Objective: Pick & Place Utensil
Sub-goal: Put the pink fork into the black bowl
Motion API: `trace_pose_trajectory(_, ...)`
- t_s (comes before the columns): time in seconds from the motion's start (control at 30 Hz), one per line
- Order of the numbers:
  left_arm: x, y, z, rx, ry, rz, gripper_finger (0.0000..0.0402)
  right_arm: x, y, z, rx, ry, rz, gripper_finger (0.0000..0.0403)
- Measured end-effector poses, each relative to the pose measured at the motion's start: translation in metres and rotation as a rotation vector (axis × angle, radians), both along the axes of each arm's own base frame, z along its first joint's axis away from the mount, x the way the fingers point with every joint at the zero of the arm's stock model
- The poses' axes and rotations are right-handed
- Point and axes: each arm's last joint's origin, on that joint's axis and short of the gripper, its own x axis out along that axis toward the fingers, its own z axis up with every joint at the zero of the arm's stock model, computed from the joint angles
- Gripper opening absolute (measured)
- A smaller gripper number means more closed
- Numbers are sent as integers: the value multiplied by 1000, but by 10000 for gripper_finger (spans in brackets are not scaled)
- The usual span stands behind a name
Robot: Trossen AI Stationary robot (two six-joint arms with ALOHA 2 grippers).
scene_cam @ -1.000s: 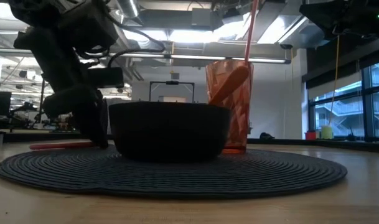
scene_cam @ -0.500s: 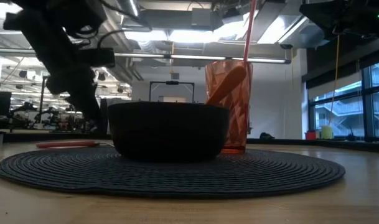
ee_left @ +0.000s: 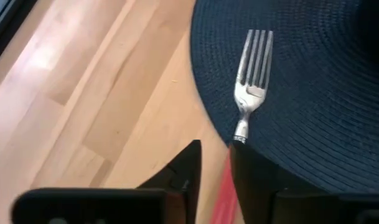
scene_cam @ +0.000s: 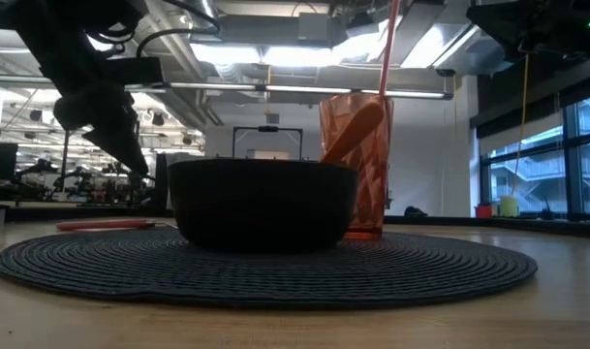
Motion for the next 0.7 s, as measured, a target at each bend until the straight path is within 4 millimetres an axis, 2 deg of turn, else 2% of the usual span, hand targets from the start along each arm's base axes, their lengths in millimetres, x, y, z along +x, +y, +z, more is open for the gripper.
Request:
trace_pose_trajectory(0.2,-2,-6,0,24,1,-24,136,0,0,0,0,0,0,10)
trace_pose_trajectory(0.4,-2,-6,0,27,13,-42,158,0,0,0,20,-7,8,10)
trace_pose_trajectory(0.53,-2,-4,-2,-75,41,-61,166,0,0,0,22,-8,9,10)
trace_pose_trajectory(0.7,-9,2,-7,-189,166,-85,178,0,0,0,23,-9,10,10)
